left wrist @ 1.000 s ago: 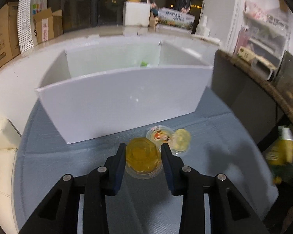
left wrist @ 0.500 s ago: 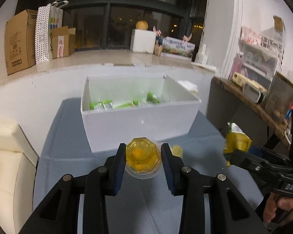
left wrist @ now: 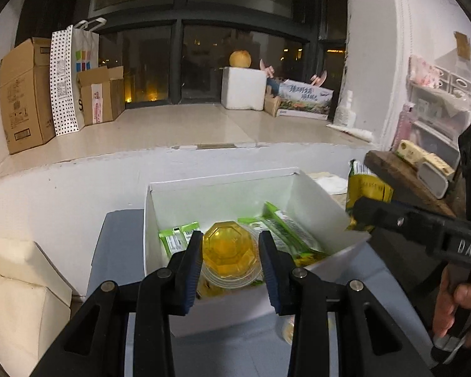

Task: Organize snacks
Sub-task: 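Carry the yellow bag and jelly cup into the white box and release both, then return over the table and grasp the cartoon-printed jelly cup with the left tool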

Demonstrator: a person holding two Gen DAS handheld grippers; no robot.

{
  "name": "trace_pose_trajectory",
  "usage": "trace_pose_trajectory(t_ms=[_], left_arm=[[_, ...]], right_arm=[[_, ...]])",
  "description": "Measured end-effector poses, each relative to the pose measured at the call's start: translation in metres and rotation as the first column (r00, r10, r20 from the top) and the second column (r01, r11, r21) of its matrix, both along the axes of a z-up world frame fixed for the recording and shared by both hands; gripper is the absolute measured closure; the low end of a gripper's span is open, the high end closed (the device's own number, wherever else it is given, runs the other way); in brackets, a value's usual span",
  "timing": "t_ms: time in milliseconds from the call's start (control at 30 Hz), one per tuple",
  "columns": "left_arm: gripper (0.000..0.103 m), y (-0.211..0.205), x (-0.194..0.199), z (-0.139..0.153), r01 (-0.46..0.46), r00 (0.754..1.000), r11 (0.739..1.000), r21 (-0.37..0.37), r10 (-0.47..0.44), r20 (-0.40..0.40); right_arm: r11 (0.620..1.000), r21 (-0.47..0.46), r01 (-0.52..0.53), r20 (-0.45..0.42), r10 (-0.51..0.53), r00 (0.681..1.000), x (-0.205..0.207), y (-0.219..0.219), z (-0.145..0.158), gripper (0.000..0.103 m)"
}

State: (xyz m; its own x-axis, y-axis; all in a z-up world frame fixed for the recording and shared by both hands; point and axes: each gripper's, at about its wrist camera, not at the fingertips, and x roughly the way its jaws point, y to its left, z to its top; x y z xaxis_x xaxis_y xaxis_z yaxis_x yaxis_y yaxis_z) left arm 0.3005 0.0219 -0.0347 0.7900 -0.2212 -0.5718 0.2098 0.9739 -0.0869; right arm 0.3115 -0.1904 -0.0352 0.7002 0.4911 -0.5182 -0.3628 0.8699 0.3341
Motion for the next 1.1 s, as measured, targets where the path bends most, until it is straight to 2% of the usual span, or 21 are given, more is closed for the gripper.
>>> trace_pose_trajectory(t_ms=[133, 167, 200, 233, 267, 300, 467, 700, 800, 867, 967, 1100], left_arm=[[0.062, 0.004, 0.023, -0.015, -0.038, 0.999, 0.999, 0.028, 0.039, -0.031], [0.056, 0.005, 0.026, -0.018, -0.054, 0.998, 0.998, 0.039, 0.055, -0.040], [0.047, 0.006, 0.030, -0.022, -0.068, 0.996, 0.996, 0.050, 0.070, -0.049], [0.014, 0.008, 0.033, -0.026, -0.072, 0.995, 0.996, 0.048, 0.075, -0.069], [0.000, 0.010, 0.034, -0.030, -0.072, 0.994, 0.997, 0.038, 0.075, -0.081], [0.000, 0.012, 0.032, -0.031, -0.078, 0.995, 0.996, 0.037, 0.080, -0.063], [0.000, 0.011, 0.026, -0.034, -0.065, 0.994, 0.997, 0.033, 0.067, -0.088], [0.000, 0.006, 0.003, -0.022, -0.049, 0.996, 0.998, 0.031, 0.052, -0.070], [0.000, 0.005, -0.022, -0.017, -0.035, 0.997, 0.999, -0.009, 0.034, -0.063], [0.000, 0.003, -0.041, -0.016, -0.034, 0.998, 0.999, -0.009, 0.034, -0.050], [0.000, -0.003, -0.077, -0.023, -0.021, 0.999, 1.000, -0.018, 0.020, -0.041], [0.000, -0.013, -0.122, -0.044, -0.008, 0.997, 0.999, -0.046, 0.005, -0.072]], right_arm=[[0.999, -0.041, 0.030, -0.042, -0.032, 0.999, 0.031, 0.001, -0.009, 0.044], [0.998, -0.046, 0.031, -0.060, -0.033, 0.998, 0.037, 0.001, -0.012, 0.043], [0.998, -0.050, 0.022, -0.087, -0.027, 0.996, 0.043, 0.002, -0.016, 0.040], [0.998, -0.058, 0.021, -0.109, -0.027, 0.994, 0.047, 0.002, -0.020, 0.033], [0.997, -0.067, 0.036, -0.109, -0.043, 0.993, 0.048, 0.001, -0.022, 0.011], [0.996, -0.070, 0.052, -0.097, -0.058, 0.994, 0.047, 0.000, -0.023, 0.002], [0.997, -0.028, 0.077, -0.069, -0.078, 0.995, 0.035, -0.010, -0.022, 0.000], [0.997, -0.004, 0.083, -0.038, -0.083, 0.996, 0.009, -0.017, -0.005, 0.000], [0.998, 0.001, 0.069, -0.002, -0.069, 0.998, -0.019, -0.022, 0.007, 0.000], [0.998, -0.008, 0.057, 0.033, -0.057, 0.998, -0.041, -0.023, 0.009, 0.000], [0.999, -0.031, 0.040, 0.045, -0.038, 0.998, -0.079, -0.024, -0.002, 0.000], [0.998, -0.041, 0.040, -0.025, -0.041, 0.999, -0.117, -0.027, -0.038, 0.000]])
